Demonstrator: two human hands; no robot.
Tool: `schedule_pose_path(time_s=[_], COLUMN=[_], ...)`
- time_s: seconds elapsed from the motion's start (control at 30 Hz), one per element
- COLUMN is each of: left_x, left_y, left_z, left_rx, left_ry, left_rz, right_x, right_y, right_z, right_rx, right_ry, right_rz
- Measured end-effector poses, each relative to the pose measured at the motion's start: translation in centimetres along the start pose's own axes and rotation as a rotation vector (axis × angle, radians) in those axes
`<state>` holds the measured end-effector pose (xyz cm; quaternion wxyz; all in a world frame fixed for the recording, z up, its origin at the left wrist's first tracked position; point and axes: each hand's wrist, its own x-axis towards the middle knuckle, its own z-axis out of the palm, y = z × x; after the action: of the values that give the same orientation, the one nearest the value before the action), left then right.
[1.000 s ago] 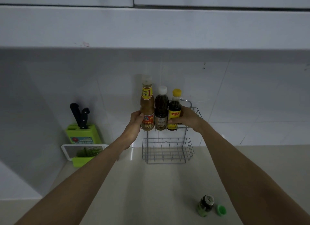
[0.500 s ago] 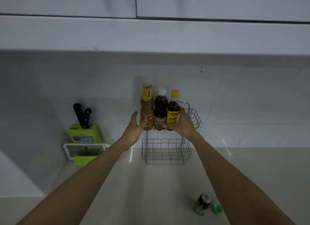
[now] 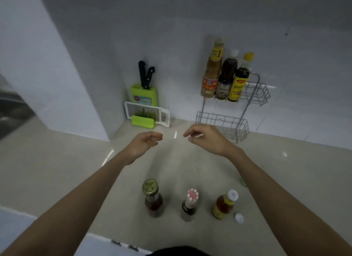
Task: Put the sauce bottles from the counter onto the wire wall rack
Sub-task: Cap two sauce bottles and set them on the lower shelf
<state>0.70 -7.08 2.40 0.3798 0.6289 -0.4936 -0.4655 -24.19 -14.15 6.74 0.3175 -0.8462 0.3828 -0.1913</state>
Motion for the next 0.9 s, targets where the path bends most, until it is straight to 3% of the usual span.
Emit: schedule_pose_path(time_s=[0.13,0.23,0.37,0.6,0.73,0.8,0.9], left_x=[-6.3,-9.5,-11.0,-11.4,-9.5,-8.2,-6.3], left_y=[-7.1,-9.5,-11.2,-11.0,-7.9,-5.2,-0.9], left_z=[-1.1,0.2,3.3,7.1,7.0,6.1,4.0], left_rx=[0.223,0.283,0.226,0.073,0.073,0.086,0.041], left_ry=[-0.163,-0.31,-0.307,0.084,0.3,0.308,0.105], left_rz=[-0.078,-0.146,-0.16,-0.11,-0.093,-0.07,-0.024], right_x=[-1.3,-2.1,-2.7,-3.4,-2.6,-1.7,0.1], right_y=[-3.9,-6.0,-6.9,-7.5,-8.3,-9.0,-10.4], right_z=[5.0,7.9,10.0,9.7,7.4,5.0,0.3], right_rx=[-0.074,-0.102,-0.2,-0.348,-0.376,-0.316,-0.249], right_ry=[-0.366,-0.494,-0.498,-0.43,-0.276,-0.227,-0.263], right_rz=[-0.097,-0.165,-0.277,-0.28,-0.266,-0.286,-0.28])
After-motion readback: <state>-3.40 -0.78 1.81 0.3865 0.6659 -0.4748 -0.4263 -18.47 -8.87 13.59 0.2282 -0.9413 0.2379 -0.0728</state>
